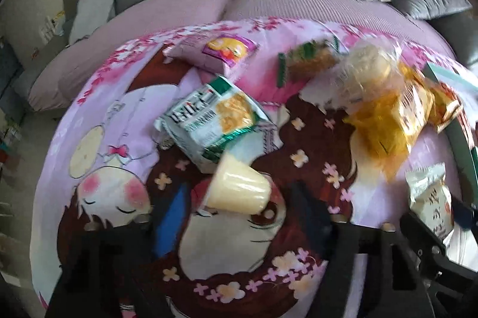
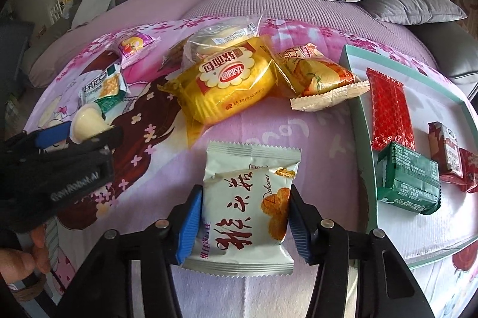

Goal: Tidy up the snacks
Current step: 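Grasp the white pastry pack with the right tool while the left tool grasps the yellow pudding cup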

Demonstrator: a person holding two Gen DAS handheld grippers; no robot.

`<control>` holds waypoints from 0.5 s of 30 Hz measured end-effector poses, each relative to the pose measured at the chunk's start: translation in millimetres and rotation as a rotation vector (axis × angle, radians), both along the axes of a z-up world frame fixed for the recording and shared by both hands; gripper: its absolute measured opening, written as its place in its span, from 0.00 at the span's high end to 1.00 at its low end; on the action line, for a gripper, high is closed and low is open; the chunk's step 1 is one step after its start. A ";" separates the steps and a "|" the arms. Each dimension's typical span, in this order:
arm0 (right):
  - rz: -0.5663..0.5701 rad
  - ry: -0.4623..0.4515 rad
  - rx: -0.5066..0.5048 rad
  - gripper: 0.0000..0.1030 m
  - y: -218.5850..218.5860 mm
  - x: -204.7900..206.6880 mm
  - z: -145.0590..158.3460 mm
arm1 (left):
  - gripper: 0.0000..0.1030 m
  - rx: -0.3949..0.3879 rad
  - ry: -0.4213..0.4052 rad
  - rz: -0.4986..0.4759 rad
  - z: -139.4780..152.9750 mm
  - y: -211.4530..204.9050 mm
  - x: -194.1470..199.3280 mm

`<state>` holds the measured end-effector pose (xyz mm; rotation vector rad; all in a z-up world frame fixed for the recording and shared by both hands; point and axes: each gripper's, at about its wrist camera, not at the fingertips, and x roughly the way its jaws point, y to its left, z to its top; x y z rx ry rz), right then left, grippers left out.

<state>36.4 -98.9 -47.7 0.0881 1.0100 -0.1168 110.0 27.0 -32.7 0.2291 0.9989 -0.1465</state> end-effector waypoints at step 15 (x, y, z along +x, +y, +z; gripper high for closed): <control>0.006 -0.008 0.034 0.47 -3.9 -2.3 4.1 | 0.62 -0.082 -0.010 0.044 10.5 12.1 -5.2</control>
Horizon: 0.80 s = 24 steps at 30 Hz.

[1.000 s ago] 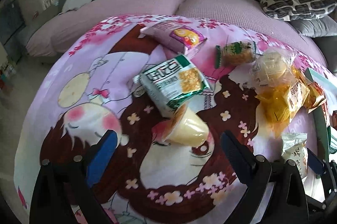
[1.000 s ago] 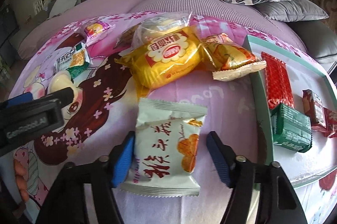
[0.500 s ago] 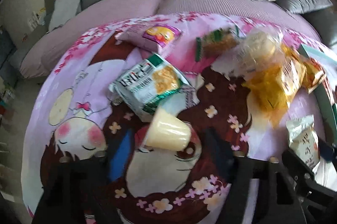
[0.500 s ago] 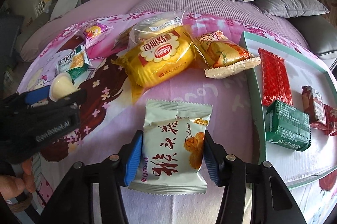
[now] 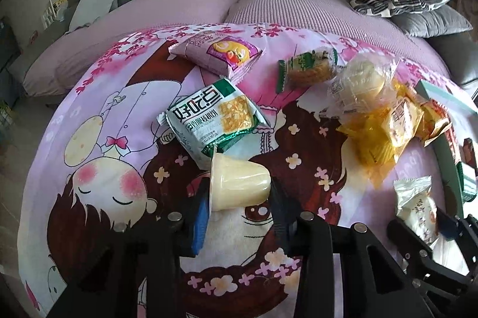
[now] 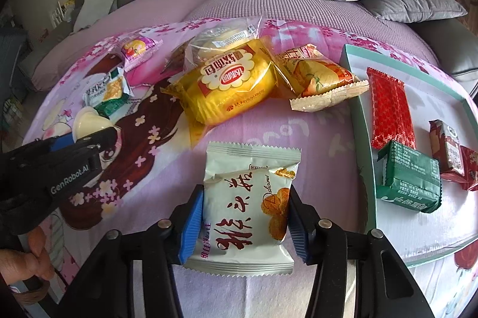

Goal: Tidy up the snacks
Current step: 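Grasp the white pastry pack with the right tool while the left tool grasps the yellow pudding cup, then carry the pastry pack and pudding cup with both tools over the tray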

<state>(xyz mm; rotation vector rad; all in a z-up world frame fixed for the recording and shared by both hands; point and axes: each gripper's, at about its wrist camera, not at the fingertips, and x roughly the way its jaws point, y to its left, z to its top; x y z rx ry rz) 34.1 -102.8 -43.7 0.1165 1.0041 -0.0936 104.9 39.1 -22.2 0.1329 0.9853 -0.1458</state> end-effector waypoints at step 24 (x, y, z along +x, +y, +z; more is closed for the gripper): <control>-0.011 -0.231 0.029 0.47 -17.7 -20.8 57.2 | 0.62 -0.144 -0.231 -0.015 84.6 -10.1 -32.3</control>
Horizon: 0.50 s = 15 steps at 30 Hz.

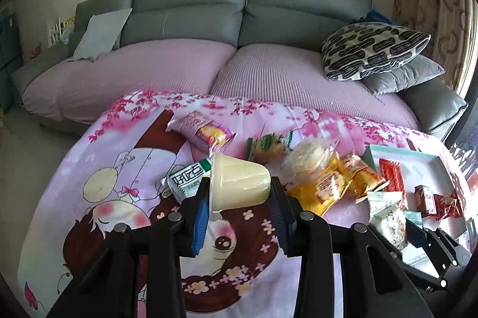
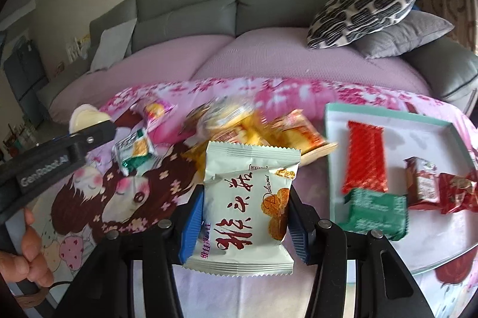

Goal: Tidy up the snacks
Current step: 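Carry the pastry pack and pudding cup with both tools over the tray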

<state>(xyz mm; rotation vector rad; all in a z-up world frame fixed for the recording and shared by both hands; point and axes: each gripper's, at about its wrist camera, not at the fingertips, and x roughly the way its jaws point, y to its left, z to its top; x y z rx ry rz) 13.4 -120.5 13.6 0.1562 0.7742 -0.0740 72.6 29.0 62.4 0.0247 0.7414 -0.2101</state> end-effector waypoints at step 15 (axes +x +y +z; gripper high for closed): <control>-0.274 -0.075 0.038 0.47 -106.2 -30.0 23.2 | 0.62 -0.054 -0.028 -0.144 16.2 -64.3 -18.2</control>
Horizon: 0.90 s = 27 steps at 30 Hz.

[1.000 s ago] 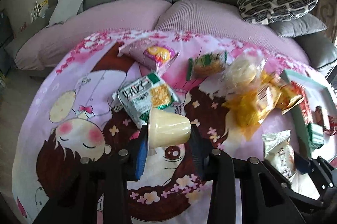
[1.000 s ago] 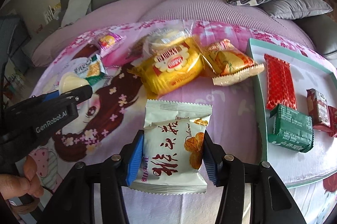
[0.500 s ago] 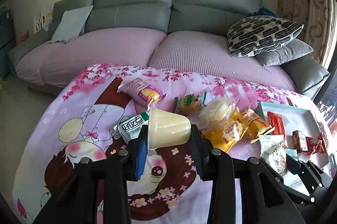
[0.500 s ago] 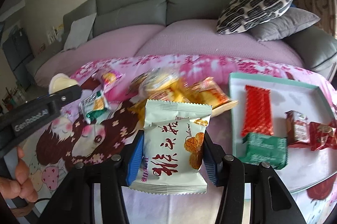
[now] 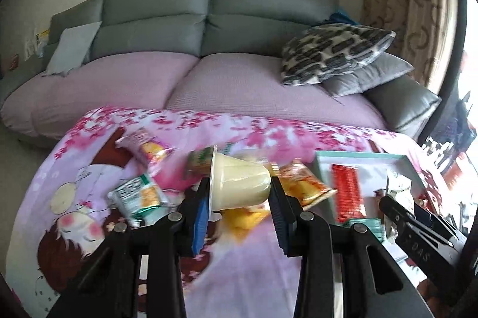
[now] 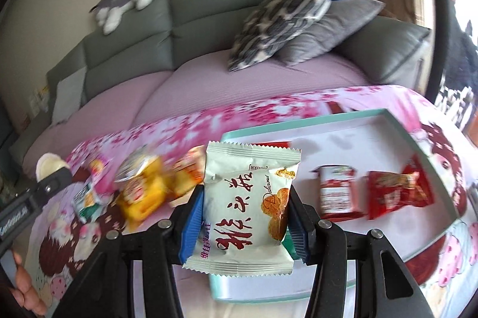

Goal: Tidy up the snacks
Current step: 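Carry the pastry pack and pudding cup with both tools over the tray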

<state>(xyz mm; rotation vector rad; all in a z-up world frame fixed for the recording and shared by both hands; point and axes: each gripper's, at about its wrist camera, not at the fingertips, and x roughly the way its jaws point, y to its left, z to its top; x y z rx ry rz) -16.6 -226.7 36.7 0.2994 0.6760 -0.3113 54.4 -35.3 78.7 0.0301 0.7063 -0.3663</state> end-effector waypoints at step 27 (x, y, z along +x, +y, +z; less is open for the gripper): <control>-0.260 -0.065 0.007 0.47 -109.3 -55.0 15.1 | 0.62 0.054 -0.024 -0.274 -7.6 -137.3 -36.7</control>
